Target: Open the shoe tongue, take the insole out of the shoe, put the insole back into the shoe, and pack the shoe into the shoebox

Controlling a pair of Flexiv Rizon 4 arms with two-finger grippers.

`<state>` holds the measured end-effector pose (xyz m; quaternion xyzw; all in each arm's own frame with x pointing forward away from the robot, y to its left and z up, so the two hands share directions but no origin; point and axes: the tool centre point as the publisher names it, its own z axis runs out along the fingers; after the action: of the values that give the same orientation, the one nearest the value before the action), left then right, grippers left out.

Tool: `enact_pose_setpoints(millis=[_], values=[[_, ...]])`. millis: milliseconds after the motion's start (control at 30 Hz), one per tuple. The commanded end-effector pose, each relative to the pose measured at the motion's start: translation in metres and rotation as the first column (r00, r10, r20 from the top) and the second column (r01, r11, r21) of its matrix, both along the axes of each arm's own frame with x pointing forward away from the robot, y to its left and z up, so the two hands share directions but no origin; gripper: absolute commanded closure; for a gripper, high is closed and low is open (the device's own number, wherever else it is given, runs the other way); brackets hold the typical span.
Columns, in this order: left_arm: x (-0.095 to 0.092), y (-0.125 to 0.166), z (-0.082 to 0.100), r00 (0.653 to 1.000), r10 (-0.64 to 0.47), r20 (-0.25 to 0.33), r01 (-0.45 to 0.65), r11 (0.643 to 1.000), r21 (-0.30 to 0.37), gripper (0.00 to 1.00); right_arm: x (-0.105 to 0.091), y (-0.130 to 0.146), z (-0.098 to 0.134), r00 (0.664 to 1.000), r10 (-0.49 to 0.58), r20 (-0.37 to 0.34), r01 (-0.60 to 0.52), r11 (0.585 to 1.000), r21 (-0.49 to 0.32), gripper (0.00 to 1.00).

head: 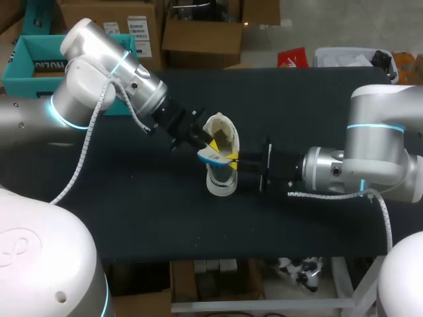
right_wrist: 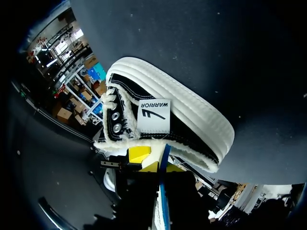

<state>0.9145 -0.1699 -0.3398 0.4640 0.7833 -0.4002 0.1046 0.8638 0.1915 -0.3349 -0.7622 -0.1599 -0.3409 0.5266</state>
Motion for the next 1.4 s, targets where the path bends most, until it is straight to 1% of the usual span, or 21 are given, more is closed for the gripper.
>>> enact_pose_setpoints(millis=[33,300,333,367,400,433,467,533,567,600,633,767,867,900,1000,1033,1100,1200,1300,1333,1400], values=[[0.001,-0.003,-0.003,1.000,-0.004,-0.006,0.004,1.000,-0.009,1.00,0.009,0.000,-0.008,1.000,0.002,0.000,-0.002,1.000,0.009,1.00],[0.000,-0.002,-0.005,1.000,-0.012,-0.016,0.012,1.000,-0.007,1.00,0.008,-0.003,-0.007,1.000,-0.007,-0.001,0.007,1.000,0.002,1.00],[-0.001,-0.001,-0.005,1.000,-0.013,-0.017,0.013,1.000,-0.006,0.65,0.008,-0.003,-0.008,1.000,-0.009,0.000,0.009,1.000,0.002,1.00],[-0.002,0.001,-0.003,1.000,-0.013,-0.018,0.013,1.000,-0.006,0.22,0.008,-0.004,-0.008,1.000,-0.010,0.000,0.010,1.000,0.001,1.00],[-0.004,0.003,-0.001,1.000,-0.013,-0.014,0.013,1.000,-0.010,0.14,0.007,-0.004,-0.008,1.000,-0.011,0.000,0.011,1.000,0.000,1.00],[-0.006,0.005,0.001,1.000,-0.011,-0.009,0.011,1.000,-0.018,0.14,0.007,-0.004,-0.008,1.000,-0.012,0.001,0.012,1.000,-0.001,1.00],[-0.008,0.007,0.003,1.000,-0.009,-0.001,0.009,1.000,-0.025,0.11,0.007,-0.004,-0.007,1.000,-0.019,-0.001,0.019,1.000,-0.011,1.00],[-0.012,0.011,0.008,1.000,-0.009,0.000,0.009,0.999,-0.046,0.13,0.006,-0.004,-0.007,1.000,-0.019,0.000,0.019,1.000,-0.013,1.00],[-0.013,0.012,0.009,1.000,-0.009,0.008,0.010,0.999,-0.053,0.21,0.006,-0.004,-0.007,1.000,-0.021,0.000,0.021,1.000,-0.017,1.00],[-0.015,0.013,0.011,1.000,-0.009,0.010,0.010,0.998,-0.060,0.33,0.006,-0.004,-0.007,1.000,-0.021,0.001,0.021,1.000,-0.018,1.00],[-0.017,0.014,0.013,1.000,-0.012,0.015,0.013,0.998,-0.065,0.50,0.006,-0.004,-0.007,1.000,-0.021,0.001,0.021,1.000,-0.019,1.00],[-0.023,0.011,0.016,0.999,-0.023,0.028,0.025,0.997,-0.071,0.51,0.008,-0.004,-0.009,1.000,-0.026,-0.003,0.026,0.999,-0.026,1.00],[-0.029,0.009,0.018,0.999,-0.035,0.039,0.038,0.996,-0.080,0.56,0.008,-0.003,-0.009,0.999,-0.032,-0.006,0.032,0.999,-0.034,1.00],[-0.030,0.008,0.020,0.998,-0.040,0.041,0.044,0.995,-0.087,0.61,0.008,-0.003,-0.009,0.999,-0.032,-0.007,0.032,0.999,-0.035,1.00],[-0.035,0.006,0.024,0.998,-0.048,0.051,0.053,0.994,-0.095,0.69,0.009,-0.003,-0.009,0.999,-0.038,-0.009,0.038,0.998,-0.040,1.00],[-0.036,0.006,0.025,0.997,-0.047,0.059,0.053,0.994,-0.096,0.75,0.009,-0.003,-0.009,0.999,-0.038,-0.009,0.038,0.998,-0.040,1.00],[-0.036,0.005,0.026,0.997,-0.047,0.063,0.053,0.994,-0.096,0.98,0.008,-0.002,-0.009,0.999,-0.038,-0.009,0.037,0.999,-0.039,1.00],[-0.036,0.004,0.025,0.997,-0.038,0.074,0.045,0.994,-0.095,1.00,0.006,-0.001,-0.008,0.999,-0.037,-0.005,0.037,0.999,-0.034,1.00],[-0.035,0.005,0.023,0.997,-0.034,0.076,0.041,0.995,-0.095,1.00,-0.001,0.001,-0.003,0.999,-0.046,0.005,0.046,0.998,-0.042,0.36],[-0.035,0.005,0.023,0.997,-0.032,0.076,0.039,0.995,-0.095,1.00,-0.004,0.003,-0.001,0.999,-0.048,0.007,0.048,0.998,-0.044,0.34],[-0.035,0.007,0.022,0.997,-0.029,0.076,0.036,0.995,-0.098,1.00,-0.010,0.006,0.002,0.998,-0.055,0.013,0.056,0.997,-0.060,0.43]])
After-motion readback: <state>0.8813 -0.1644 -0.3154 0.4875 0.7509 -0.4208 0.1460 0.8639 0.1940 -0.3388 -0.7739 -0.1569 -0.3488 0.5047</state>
